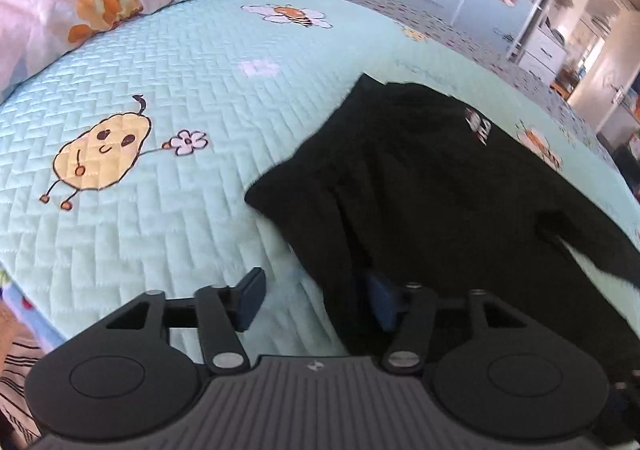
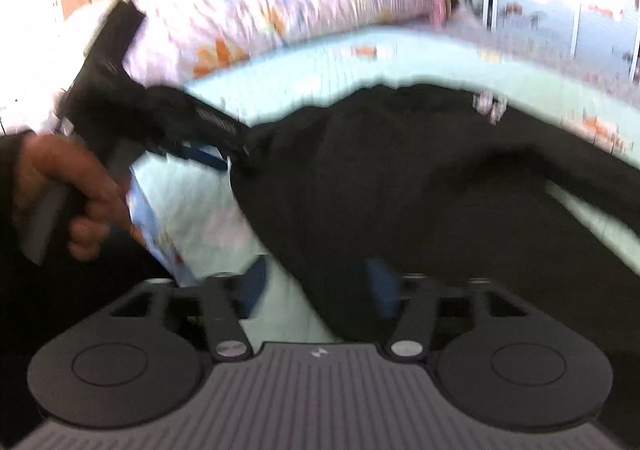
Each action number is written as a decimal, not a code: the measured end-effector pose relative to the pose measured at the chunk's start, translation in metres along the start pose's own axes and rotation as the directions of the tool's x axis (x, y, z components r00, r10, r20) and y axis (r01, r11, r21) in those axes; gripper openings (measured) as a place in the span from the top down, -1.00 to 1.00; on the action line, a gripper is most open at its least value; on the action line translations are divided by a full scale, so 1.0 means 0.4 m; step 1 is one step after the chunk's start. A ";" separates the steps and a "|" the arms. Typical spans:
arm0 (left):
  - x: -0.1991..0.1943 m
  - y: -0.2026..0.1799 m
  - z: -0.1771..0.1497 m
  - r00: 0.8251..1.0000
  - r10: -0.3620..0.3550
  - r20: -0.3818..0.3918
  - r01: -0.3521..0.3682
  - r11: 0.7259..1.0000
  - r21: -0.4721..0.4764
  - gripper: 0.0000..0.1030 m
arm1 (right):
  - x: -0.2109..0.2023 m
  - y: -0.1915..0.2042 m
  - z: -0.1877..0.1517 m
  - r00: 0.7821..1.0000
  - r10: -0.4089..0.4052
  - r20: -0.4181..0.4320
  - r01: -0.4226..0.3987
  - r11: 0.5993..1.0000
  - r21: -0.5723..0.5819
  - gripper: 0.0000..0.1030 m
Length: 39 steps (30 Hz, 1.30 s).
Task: Fold clothes
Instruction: 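Lift the pants edge with both grippers and fold it over the legs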
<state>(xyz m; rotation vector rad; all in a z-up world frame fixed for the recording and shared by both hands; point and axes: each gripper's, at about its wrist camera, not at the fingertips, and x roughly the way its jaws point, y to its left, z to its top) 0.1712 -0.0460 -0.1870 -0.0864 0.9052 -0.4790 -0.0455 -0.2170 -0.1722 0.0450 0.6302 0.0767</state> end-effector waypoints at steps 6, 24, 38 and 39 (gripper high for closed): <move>0.068 -0.011 0.050 1.000 -0.002 0.007 0.002 1.000 -0.012 -0.14 | 0.045 0.022 0.009 1.000 -0.012 -0.014 0.012 0.999 -0.033 -0.49; -0.053 0.020 0.033 0.982 0.109 0.152 -0.100 0.993 -0.069 -0.02 | -0.051 -0.218 -0.061 0.981 -0.194 0.012 0.181 0.933 0.310 -0.50; -0.052 -0.169 0.021 0.995 -0.023 0.095 0.012 0.994 0.111 -0.28 | -0.129 -0.350 -0.136 0.978 -0.207 -0.008 0.177 0.816 0.551 -0.50; -0.053 -0.162 0.010 0.996 -0.019 0.086 0.010 0.995 0.102 -0.28 | -0.154 -0.359 -0.153 0.976 -0.218 -0.009 0.185 0.806 0.561 -0.50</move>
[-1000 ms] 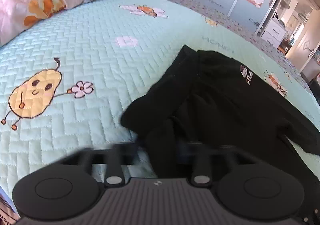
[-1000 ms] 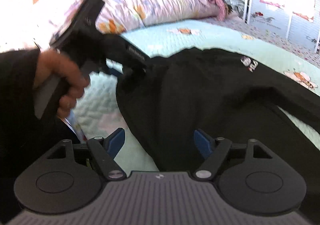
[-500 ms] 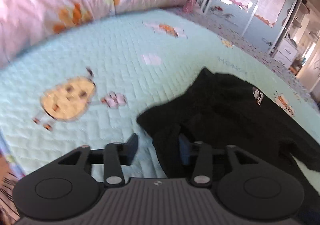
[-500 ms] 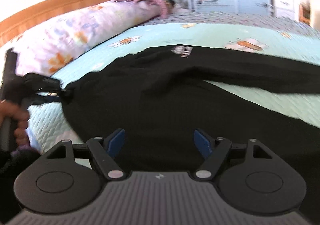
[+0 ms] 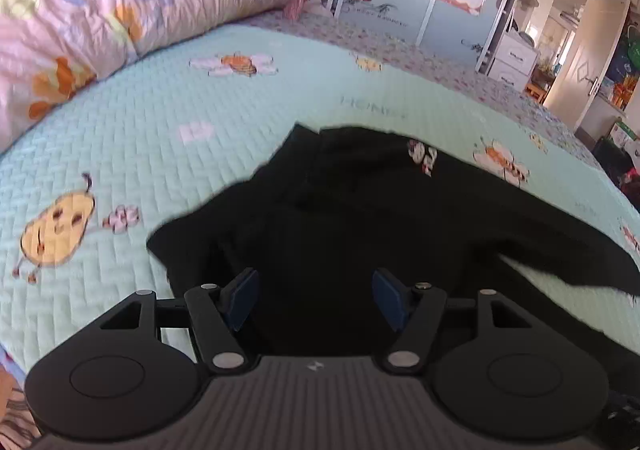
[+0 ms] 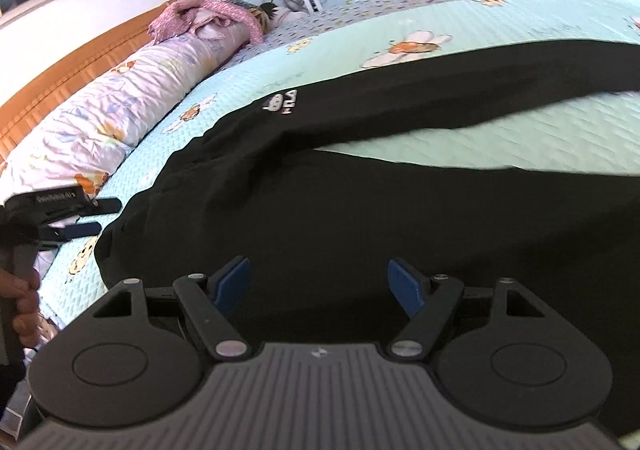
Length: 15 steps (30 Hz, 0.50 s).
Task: Fold clothes
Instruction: 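Lift the pants edge with both grippers and fold it over the legs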
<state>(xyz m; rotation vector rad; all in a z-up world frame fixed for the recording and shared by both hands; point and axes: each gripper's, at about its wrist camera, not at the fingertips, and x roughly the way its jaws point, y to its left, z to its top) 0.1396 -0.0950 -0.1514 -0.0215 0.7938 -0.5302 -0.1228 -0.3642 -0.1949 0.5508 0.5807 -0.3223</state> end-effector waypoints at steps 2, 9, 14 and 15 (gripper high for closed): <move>-0.006 0.026 -0.021 1.000 0.007 -0.022 -0.008 0.999 -0.044 -0.28 | -0.048 -0.050 -0.010 1.000 -0.029 0.011 0.029 0.998 0.051 -0.50; -0.045 0.092 -0.053 0.998 0.030 -0.046 -0.036 0.987 -0.156 -0.28 | -0.210 -0.270 -0.048 0.987 -0.138 0.078 0.096 0.912 0.398 -0.50; -0.047 0.104 -0.062 0.995 0.045 -0.085 -0.060 0.980 -0.189 -0.28 | -0.295 -0.379 -0.098 0.973 -0.196 0.122 0.086 0.798 0.596 -0.50; -0.045 0.104 -0.062 0.995 0.048 -0.091 -0.064 0.980 -0.188 -0.28 | -0.312 -0.399 -0.108 0.970 -0.205 0.128 0.081 0.776 0.625 -0.50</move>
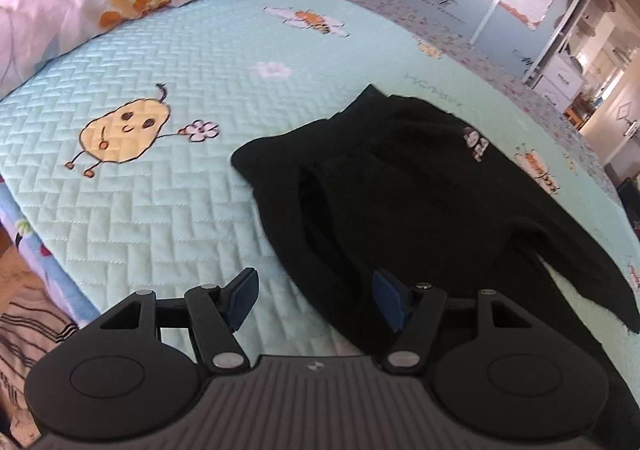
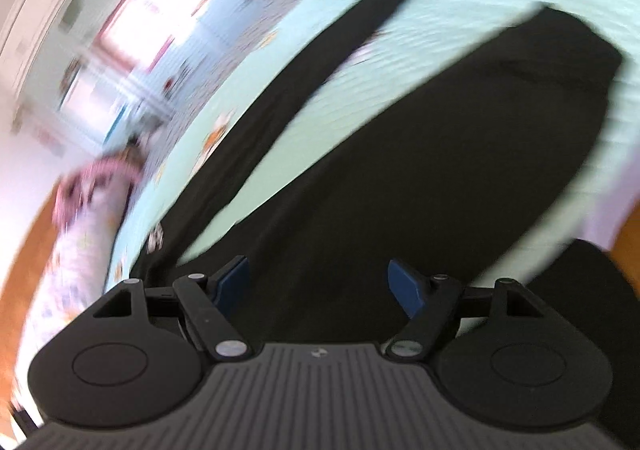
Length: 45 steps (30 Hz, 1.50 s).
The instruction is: Fold clothes
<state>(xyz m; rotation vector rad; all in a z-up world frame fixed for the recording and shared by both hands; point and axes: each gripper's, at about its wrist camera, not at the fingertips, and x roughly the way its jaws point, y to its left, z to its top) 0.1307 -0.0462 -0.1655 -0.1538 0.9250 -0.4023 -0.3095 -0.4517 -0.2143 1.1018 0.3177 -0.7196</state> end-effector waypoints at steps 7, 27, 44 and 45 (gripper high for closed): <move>0.023 -0.007 0.004 0.999 0.026 -0.035 -0.025 0.999 0.026 -0.32 | -0.071 -0.112 0.026 0.997 -0.036 0.074 0.025 0.988 0.149 -0.50; 0.102 -0.044 0.008 0.994 0.063 -0.085 -0.054 0.994 0.099 -0.48 | -0.050 -0.278 0.100 0.981 -0.018 0.191 -0.045 0.947 0.319 -0.50; 0.125 -0.046 0.025 0.998 -0.042 -0.038 0.044 0.996 0.079 0.82 | -0.027 -0.258 0.104 0.992 0.005 0.125 -0.037 0.968 0.250 0.60; 0.122 -0.046 0.025 0.998 -0.048 -0.029 0.050 0.996 0.078 0.83 | -0.030 -0.253 0.106 0.992 -0.002 0.129 -0.030 0.970 0.241 0.64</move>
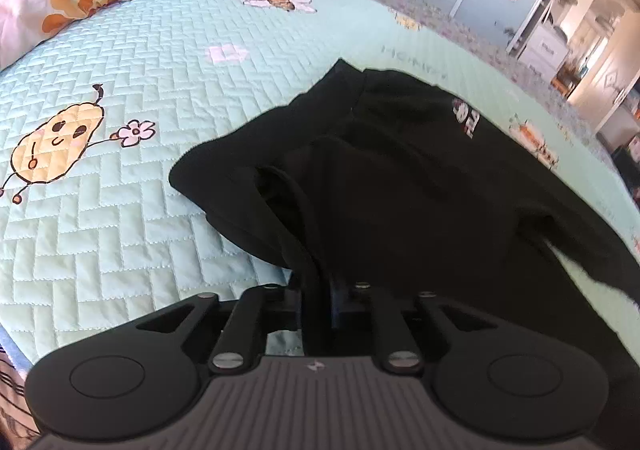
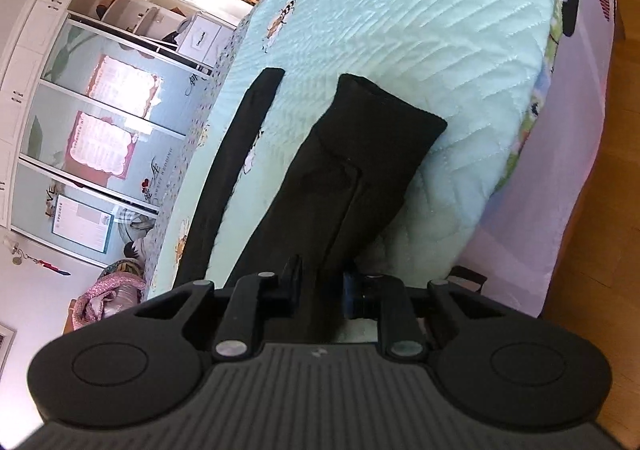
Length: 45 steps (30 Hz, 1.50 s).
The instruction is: Fold clothes
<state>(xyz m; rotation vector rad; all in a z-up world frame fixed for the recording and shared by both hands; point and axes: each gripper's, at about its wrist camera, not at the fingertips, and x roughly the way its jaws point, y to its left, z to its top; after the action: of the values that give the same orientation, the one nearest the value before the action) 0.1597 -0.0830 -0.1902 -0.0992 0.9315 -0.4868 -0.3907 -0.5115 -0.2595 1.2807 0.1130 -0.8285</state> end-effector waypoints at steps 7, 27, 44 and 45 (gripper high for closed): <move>-0.041 -0.025 0.019 0.996 -0.037 0.075 0.038 0.999 -0.010 0.87 | -0.012 0.046 0.034 0.999 0.008 0.041 -0.007 1.000 -0.023 0.94; -0.001 -0.214 0.321 0.981 -0.080 0.175 0.070 0.996 0.061 0.86 | 0.231 0.290 0.266 0.993 0.105 0.055 -0.111 0.987 0.116 0.94; 0.426 -0.357 0.554 0.995 0.034 0.092 -0.044 0.993 0.108 0.83 | 0.725 0.455 0.435 0.997 -0.078 -0.021 0.079 0.993 0.083 0.94; 0.449 -0.360 0.558 0.996 0.041 0.081 -0.049 0.993 0.106 0.82 | 0.746 0.455 0.440 0.996 -0.090 -0.028 0.092 0.992 0.090 0.94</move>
<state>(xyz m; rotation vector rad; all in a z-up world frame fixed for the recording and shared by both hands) 0.3735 -0.3181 -0.1487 0.0005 0.8270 -0.4871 -0.1321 -0.8008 -0.2094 1.3793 0.1552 -0.9054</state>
